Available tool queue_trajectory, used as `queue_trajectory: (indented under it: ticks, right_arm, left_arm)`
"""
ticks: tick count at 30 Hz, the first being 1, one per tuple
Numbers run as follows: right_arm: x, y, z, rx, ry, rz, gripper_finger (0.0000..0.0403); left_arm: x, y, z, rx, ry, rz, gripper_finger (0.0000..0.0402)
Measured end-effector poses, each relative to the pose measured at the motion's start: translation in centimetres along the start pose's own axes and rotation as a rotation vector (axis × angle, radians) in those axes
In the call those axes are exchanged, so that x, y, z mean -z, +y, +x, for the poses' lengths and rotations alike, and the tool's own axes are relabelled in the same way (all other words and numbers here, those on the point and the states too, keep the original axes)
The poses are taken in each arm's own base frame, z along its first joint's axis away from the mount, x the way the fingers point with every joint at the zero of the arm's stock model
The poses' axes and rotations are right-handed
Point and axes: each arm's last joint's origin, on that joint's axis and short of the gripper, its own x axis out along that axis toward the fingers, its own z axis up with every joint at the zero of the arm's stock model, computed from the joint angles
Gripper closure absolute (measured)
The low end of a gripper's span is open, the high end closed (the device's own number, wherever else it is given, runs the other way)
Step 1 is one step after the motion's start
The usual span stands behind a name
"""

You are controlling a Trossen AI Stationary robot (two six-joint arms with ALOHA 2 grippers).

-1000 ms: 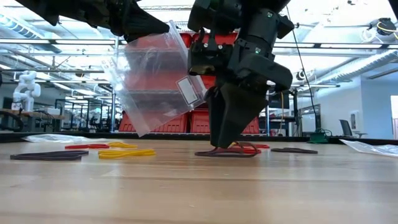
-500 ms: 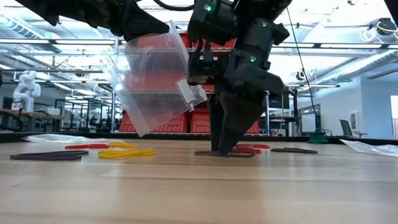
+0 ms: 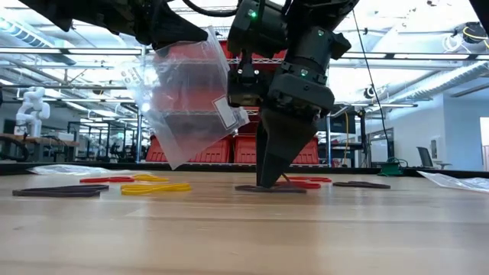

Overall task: Sort rubber bands
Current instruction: Put the bottom right purple rubber band into the zip bag

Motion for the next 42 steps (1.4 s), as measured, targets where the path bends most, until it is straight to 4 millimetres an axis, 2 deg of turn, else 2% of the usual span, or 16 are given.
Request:
queue_trajectory:
  ticks: [9, 15, 19, 32, 37, 42]
  right_arm:
    - [0.0, 0.6, -0.1, 0.021, -0.008, 0.015, 0.0174]
    - [-0.9, 1.5, -0.8, 0.036, -0.019, 0.005, 0.0174]
    - [-0.7, 1.6, -0.8, 0.060, -0.006, -0.014, 0.0174]
    - [-0.3, 1.6, 2.0, -0.007, 0.047, -0.013, 0.0176]
    - [-0.4, 1.4, 2.0, 0.005, 0.033, -0.018, 0.0211]
    - [-0.6, 0.7, 2.0, 0.010, 0.018, -0.040, 0.0290]
  left_arm:
    - [0.0, 0.0, 0.0, 0.000, 0.000, 0.010, 0.0401]
    - [-0.1, 0.3, -0.3, -0.069, 0.011, 0.012, 0.0401]
    - [-0.1, 0.3, -0.6, -0.078, 0.022, 0.013, 0.0401]
    - [-0.1, 0.4, -0.7, -0.083, 0.025, -0.014, 0.0401]
    - [-0.1, 0.4, -0.7, -0.089, 0.025, -0.013, 0.0401]
    - [-0.1, 0.4, -0.7, -0.100, 0.027, -0.005, 0.0401]
